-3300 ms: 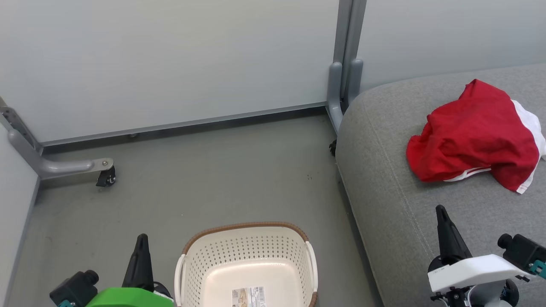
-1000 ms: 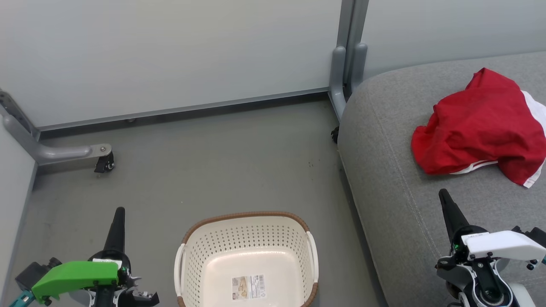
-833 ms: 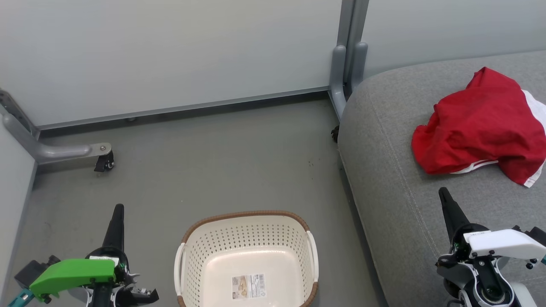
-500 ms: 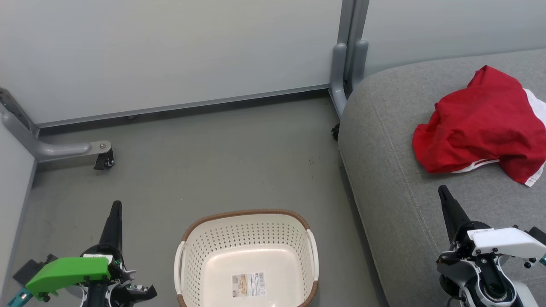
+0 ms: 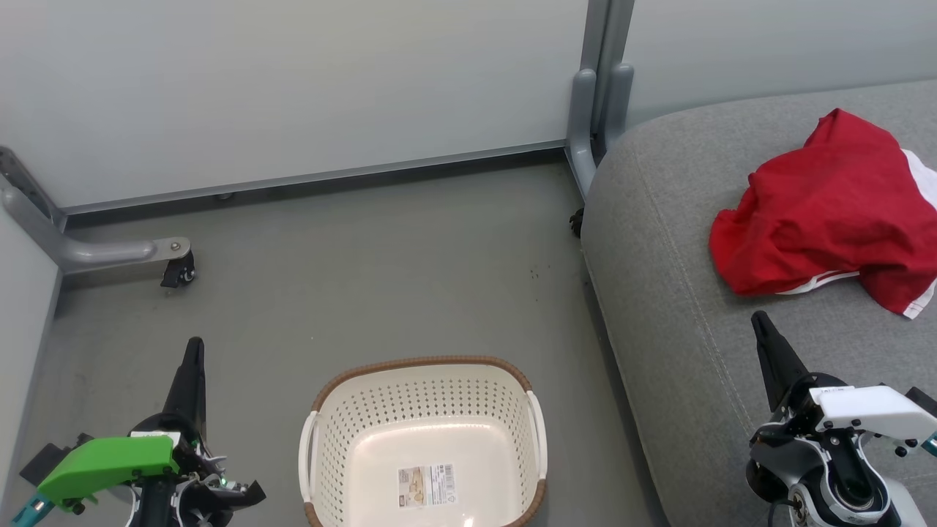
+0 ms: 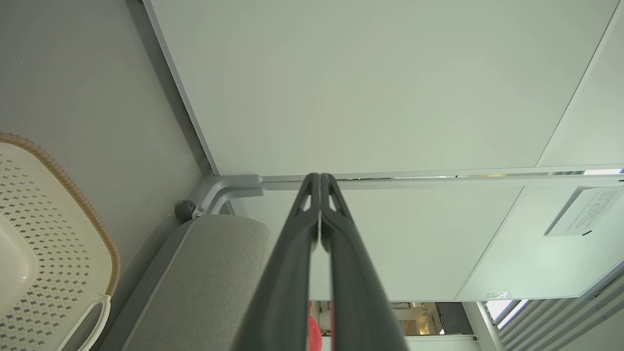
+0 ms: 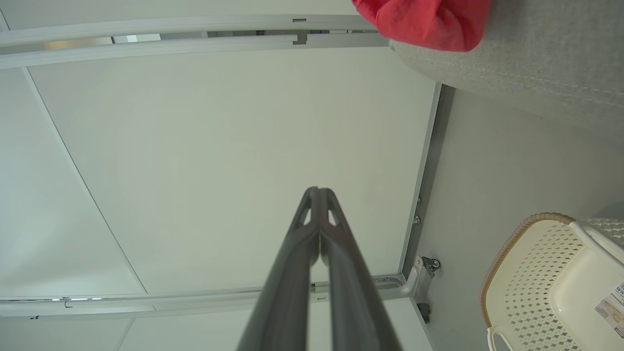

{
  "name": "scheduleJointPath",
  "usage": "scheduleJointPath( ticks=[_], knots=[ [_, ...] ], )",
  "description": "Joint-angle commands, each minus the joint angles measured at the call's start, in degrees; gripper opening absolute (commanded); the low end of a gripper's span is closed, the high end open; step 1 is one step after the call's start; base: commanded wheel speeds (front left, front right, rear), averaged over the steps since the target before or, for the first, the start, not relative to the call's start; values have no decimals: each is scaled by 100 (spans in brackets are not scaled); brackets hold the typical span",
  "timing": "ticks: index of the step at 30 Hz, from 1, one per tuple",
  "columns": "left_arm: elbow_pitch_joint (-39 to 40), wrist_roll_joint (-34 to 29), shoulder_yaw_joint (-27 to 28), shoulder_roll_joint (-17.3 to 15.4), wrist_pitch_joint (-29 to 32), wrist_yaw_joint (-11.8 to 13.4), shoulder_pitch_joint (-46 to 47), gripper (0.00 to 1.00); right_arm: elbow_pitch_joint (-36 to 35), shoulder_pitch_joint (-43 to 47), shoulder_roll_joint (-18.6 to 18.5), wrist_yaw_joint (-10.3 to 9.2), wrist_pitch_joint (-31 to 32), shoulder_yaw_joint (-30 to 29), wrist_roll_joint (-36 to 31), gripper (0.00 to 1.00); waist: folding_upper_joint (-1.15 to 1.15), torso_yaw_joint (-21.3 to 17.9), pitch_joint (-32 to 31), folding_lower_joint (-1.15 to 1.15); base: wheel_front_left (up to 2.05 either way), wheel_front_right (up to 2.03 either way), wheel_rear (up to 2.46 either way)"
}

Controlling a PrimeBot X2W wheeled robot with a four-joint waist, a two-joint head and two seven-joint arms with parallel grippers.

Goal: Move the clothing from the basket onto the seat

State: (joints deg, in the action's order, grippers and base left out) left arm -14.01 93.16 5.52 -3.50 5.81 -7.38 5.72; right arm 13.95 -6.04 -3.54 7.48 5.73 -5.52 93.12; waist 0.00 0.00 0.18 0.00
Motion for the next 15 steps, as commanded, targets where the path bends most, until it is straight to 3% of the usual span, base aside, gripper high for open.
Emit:
scheduleJointPath(
  ticks=[1,15],
  knots=[
    [-9,8,25,-18,11,-29,91,0,15,-27,-5,2,29,-21,11,0,0,0,0,0,0,0,0],
    [-9,-18,43,-6,23,-29,88,0,15,-30,5,2,34,-36,-13,0,0,0,0,0,0,0,0]
  ],
)
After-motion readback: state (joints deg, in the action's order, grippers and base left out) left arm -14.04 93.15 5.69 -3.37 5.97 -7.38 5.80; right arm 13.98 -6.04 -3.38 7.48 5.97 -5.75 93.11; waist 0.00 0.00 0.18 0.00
